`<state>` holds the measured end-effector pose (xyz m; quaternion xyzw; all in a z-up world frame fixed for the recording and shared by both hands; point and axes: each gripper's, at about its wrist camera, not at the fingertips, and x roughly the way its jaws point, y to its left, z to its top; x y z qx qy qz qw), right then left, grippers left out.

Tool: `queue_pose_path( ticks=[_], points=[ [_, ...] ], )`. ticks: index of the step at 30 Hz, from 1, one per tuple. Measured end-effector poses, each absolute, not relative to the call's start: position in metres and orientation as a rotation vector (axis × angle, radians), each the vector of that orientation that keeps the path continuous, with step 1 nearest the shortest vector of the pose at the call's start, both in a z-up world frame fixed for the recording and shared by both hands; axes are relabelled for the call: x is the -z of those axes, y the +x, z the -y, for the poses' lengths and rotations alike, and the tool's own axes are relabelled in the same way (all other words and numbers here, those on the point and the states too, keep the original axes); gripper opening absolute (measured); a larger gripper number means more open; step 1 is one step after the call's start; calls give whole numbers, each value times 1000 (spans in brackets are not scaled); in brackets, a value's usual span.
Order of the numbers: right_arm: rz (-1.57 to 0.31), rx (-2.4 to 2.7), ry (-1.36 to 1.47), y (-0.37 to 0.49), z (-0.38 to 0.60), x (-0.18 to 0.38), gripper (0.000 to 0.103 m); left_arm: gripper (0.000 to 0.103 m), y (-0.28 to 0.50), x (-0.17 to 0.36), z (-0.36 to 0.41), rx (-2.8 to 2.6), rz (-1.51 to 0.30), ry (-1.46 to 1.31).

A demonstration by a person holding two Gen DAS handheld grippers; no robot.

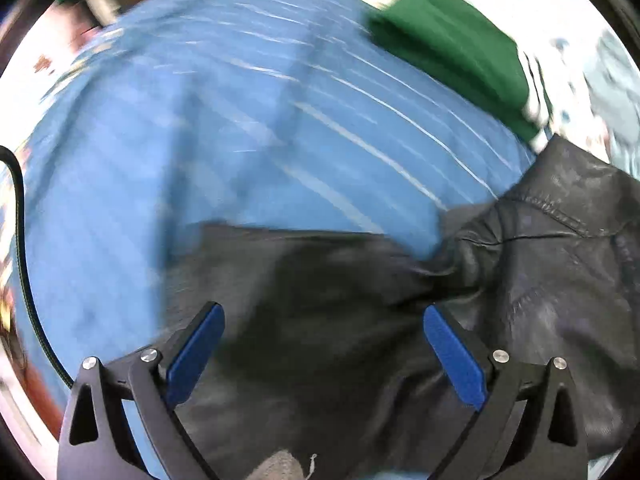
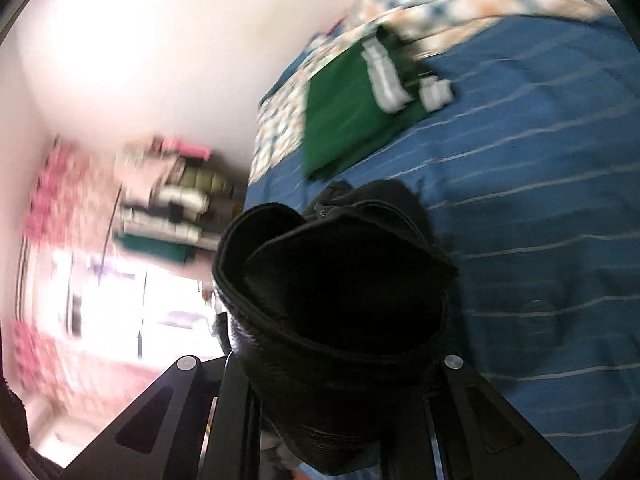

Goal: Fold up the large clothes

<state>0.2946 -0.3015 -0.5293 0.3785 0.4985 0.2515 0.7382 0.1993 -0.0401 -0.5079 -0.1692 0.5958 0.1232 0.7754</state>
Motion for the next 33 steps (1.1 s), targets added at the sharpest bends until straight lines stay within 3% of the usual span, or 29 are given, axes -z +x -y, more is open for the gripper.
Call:
queue_pose_path(
  ticks=[7,14,17,21,22,23,24,25,30,33],
  points=[
    [-1253,-829,602,281,134,526,16,103,61,466,-63,-582,-1259,-459],
    [-1551,-908,333,223,-23,627,17,103,-22,474,-114,-777,-1261,-539],
    [-1684,-877,303,210,-48,664,27,103,-32,474,-126,-802,-1240,-583],
    [-1707,-932,307,222,-49,650,39,103,-42,459,-129,-790,-1191,-630],
    [-1722,-947,310,226,-43,641,47,103,-43,454,-129,-782,-1181,-640],
    [-1736,-958,309,231,-36,634,76,103,-45,447,-128,-774,-1168,-665],
    [-1746,-972,316,237,-28,626,87,103,-44,443,-126,-768,-1157,-681],
    [-1746,-981,332,246,-22,619,91,103,-44,438,-124,-760,-1146,-693],
    [-1715,-928,338,255,37,584,91,103,-28,416,-110,-716,-1104,-699],
    [-1686,-831,341,270,62,585,91,103,-2,429,-95,-667,-1113,-663]
  ],
)
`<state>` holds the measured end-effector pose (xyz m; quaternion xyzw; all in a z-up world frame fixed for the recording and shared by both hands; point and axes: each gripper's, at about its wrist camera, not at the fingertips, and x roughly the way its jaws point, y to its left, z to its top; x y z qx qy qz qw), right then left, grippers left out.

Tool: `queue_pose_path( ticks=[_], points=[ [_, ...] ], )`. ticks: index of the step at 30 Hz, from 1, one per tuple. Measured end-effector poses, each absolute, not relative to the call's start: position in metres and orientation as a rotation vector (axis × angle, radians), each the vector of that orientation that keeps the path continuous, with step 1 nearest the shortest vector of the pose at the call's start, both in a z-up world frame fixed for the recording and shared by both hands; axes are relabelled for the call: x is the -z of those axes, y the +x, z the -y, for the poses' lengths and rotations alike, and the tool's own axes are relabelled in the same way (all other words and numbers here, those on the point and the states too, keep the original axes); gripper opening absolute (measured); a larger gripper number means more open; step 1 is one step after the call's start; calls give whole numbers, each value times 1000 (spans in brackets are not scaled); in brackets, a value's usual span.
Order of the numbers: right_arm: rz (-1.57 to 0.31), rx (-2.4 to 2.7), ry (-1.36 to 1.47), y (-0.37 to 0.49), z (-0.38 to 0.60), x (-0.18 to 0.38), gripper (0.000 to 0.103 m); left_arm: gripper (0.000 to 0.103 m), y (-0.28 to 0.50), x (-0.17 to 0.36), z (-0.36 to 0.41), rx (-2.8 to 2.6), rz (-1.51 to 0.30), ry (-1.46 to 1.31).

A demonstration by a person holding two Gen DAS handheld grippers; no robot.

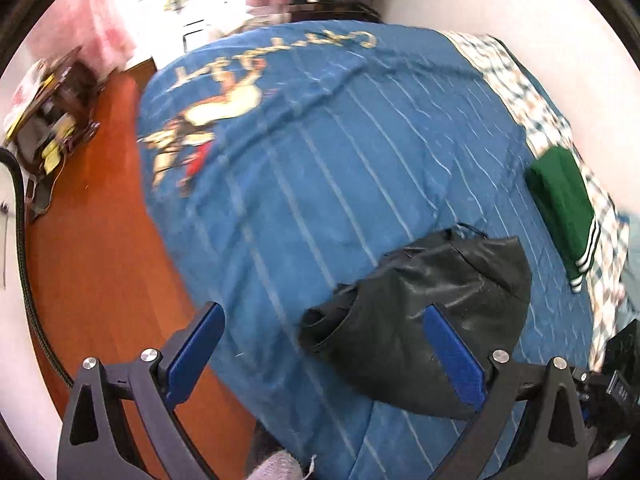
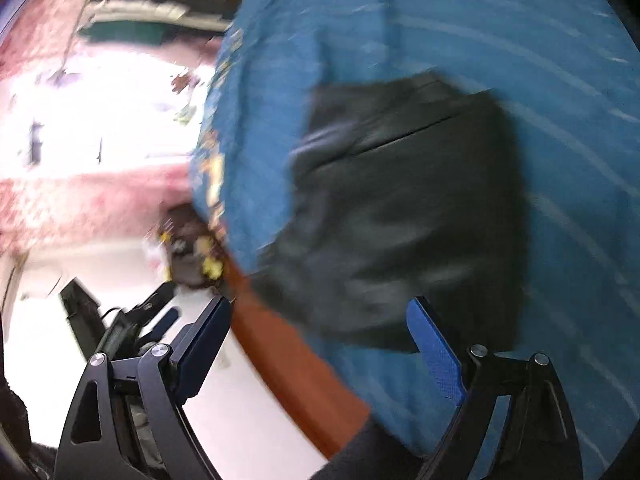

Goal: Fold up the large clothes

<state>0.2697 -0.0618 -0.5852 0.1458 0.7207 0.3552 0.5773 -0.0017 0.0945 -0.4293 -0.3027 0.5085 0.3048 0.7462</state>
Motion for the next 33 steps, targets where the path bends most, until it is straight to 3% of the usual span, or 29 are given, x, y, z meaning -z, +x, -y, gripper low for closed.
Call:
queue_pose_path(
  ticks=[3,8,10,14,17,18,20,23,30,31,33],
  points=[
    [-1677,-751,319,292,86,611,91,103,23,469,-76,-653,-1168,-603],
    [-1764,-752,329,322,106,688,91,103,29,578,-60,-674,-1376,-483],
    [-1834,-814,364,330,101,725,91,103,23,587,-69,-661,-1363,-531],
    [-1879,-1069,541,335,79,766,91,103,22,583,-78,-630,-1360,-542],
    [-1840,-1114,499,332,54,770,90,103,27,576,-77,-649,-1367,-489],
    [-1809,-1099,473,330,46,766,87,103,29,570,-78,-655,-1354,-480],
    [-1772,-1029,513,329,51,760,63,103,34,557,-83,-669,-1322,-485],
    [-1733,-926,660,326,66,742,49,103,42,532,-90,-681,-1271,-501],
    [-1511,-714,962,349,147,704,46,103,71,486,-85,-635,-1167,-452],
    [-1497,-677,978,354,164,705,47,103,79,485,-81,-622,-1161,-438],
    [-1538,-541,966,369,197,724,60,103,98,489,-71,-591,-1164,-427]
  ],
)
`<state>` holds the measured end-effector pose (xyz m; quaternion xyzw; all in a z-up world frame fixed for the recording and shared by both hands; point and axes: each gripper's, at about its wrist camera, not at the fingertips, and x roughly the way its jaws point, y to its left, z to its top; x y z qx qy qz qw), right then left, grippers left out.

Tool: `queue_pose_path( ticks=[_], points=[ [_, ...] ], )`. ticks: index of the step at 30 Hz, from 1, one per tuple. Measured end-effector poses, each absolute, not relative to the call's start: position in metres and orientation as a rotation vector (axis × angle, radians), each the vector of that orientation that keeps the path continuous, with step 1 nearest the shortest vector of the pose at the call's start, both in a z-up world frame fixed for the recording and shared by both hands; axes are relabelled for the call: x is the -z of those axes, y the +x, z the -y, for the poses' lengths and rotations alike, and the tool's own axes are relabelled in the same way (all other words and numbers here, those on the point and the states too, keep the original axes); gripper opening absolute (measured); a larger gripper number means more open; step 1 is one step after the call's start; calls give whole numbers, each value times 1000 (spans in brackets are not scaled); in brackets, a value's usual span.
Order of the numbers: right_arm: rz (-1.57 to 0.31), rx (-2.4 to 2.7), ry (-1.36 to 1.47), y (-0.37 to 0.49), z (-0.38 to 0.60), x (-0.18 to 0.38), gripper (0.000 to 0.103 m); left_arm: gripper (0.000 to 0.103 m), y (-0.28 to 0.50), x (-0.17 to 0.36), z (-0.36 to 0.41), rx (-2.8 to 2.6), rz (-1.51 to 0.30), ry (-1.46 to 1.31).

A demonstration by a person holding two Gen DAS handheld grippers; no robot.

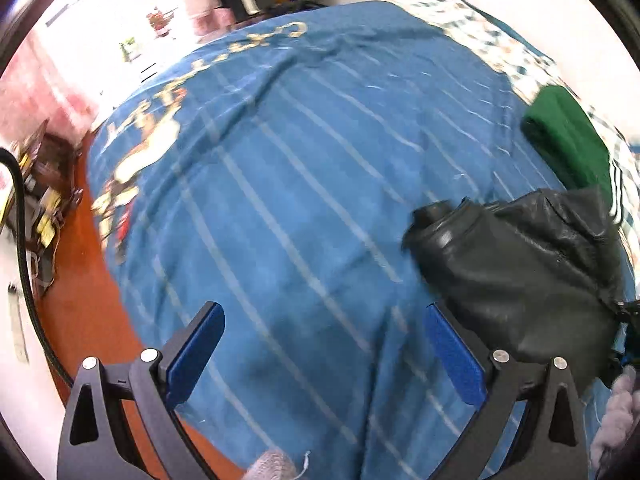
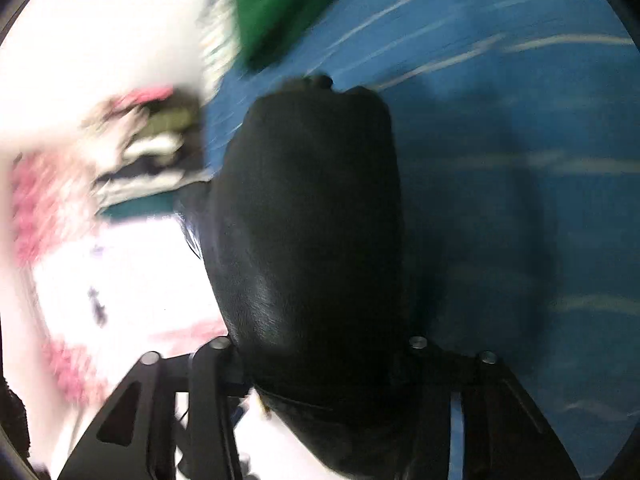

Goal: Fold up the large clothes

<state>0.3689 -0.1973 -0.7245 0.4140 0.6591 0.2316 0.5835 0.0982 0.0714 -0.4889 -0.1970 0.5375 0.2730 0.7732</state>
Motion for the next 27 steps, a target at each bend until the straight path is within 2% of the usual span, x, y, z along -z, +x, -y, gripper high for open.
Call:
queue_pose_path(
  ticks=[1,2,4,9,10,12,13,14,16,18,20,22,25,27],
  points=[
    [-1573,-495,940,373,207,733,73,103,108,494,-65,-569,-1174,-431],
    [-1622,-435,883,377,216,741,75,103,118,499,-58,-549,-1185,-438],
    [-1677,-394,842,380,234,742,75,103,130,503,-42,-512,-1191,-435],
    [-1488,-331,629,367,268,658,75,103,170,502,-11,-444,-1211,-359],
    [-1459,-366,644,369,271,642,72,103,178,502,-7,-430,-1216,-338],
    [-1454,-468,653,377,264,625,58,103,186,502,-3,-419,-1227,-305],
    [-1464,-519,640,381,247,624,42,103,190,501,-2,-408,-1225,-297],
    [-1472,-550,627,387,229,628,33,103,193,502,-3,-403,-1228,-290],
    [-1471,-558,617,406,198,643,24,103,195,506,-6,-395,-1233,-295],
    [-1474,-504,556,431,161,660,24,102,193,513,-10,-392,-1253,-299],
    [-1537,-417,473,453,150,689,17,102,188,519,-18,-382,-1277,-328],
    [-1553,-356,490,464,146,698,17,102,183,525,-29,-369,-1298,-398],
    [-1551,-367,531,458,157,683,21,102,178,533,-48,-321,-1320,-549],
    [-1535,-361,619,443,168,667,28,102,182,546,-57,-254,-1329,-681]
  ],
)
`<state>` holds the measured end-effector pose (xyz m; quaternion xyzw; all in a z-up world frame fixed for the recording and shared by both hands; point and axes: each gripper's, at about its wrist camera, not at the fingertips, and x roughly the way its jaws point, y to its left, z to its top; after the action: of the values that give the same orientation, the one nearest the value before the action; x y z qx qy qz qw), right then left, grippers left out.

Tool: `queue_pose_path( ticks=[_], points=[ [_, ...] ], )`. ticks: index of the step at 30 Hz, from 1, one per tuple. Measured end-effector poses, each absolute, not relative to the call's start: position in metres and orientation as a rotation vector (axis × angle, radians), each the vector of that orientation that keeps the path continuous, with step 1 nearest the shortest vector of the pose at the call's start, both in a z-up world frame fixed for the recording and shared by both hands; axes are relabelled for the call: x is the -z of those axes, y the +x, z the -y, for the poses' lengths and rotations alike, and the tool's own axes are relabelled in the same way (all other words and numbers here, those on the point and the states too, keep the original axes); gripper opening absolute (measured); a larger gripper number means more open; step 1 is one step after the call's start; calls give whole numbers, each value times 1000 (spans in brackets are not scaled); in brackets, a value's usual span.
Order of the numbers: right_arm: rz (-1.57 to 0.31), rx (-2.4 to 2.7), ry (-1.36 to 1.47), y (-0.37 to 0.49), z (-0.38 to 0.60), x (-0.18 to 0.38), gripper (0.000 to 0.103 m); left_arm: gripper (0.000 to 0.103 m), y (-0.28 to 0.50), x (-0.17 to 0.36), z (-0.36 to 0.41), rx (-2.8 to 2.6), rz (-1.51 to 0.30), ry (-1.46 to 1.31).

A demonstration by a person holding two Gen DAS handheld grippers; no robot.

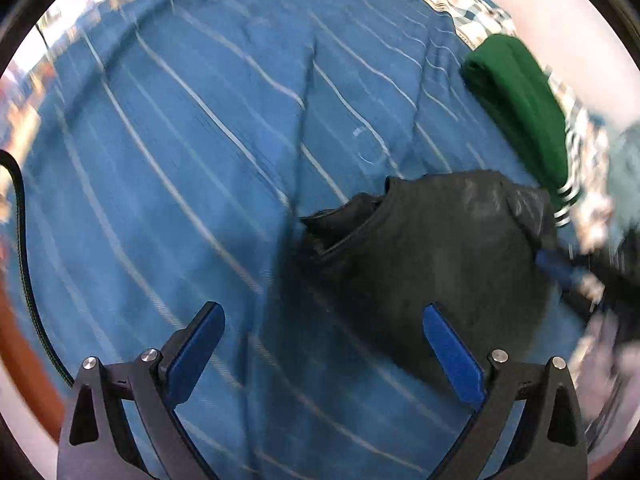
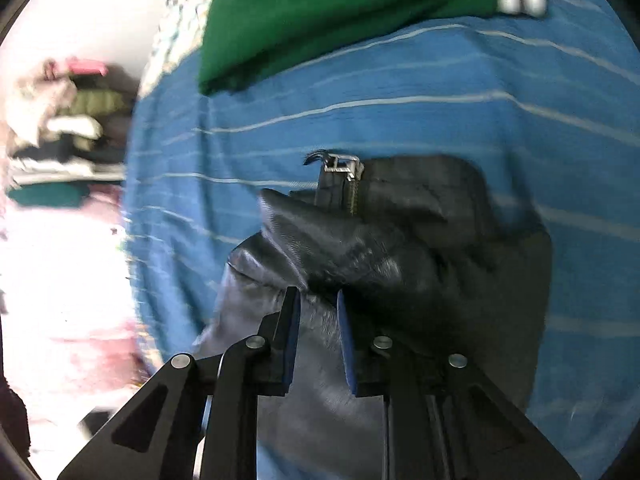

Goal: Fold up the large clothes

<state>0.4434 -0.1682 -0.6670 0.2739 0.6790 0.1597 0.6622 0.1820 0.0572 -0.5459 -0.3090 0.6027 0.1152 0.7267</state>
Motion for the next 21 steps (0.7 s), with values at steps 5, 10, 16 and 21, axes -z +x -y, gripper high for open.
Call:
queue_pose_path(
  ticks=[5,10,16,21],
  points=[
    [-1477,-226,684,380,217,620,63,100,218,584,-57,-146,-1346,-799],
    [-1404,-90,727,319,268,612,70,24,238,577,-49,-172,-1272,-695],
    [-1406,-171,846,306,275,662,76,20,222,571,-55,-144,-1250,-692],
    [-1486,-337,985,337,260,736,76,20,225,584,-63,-135,-1275,-729]
  ],
)
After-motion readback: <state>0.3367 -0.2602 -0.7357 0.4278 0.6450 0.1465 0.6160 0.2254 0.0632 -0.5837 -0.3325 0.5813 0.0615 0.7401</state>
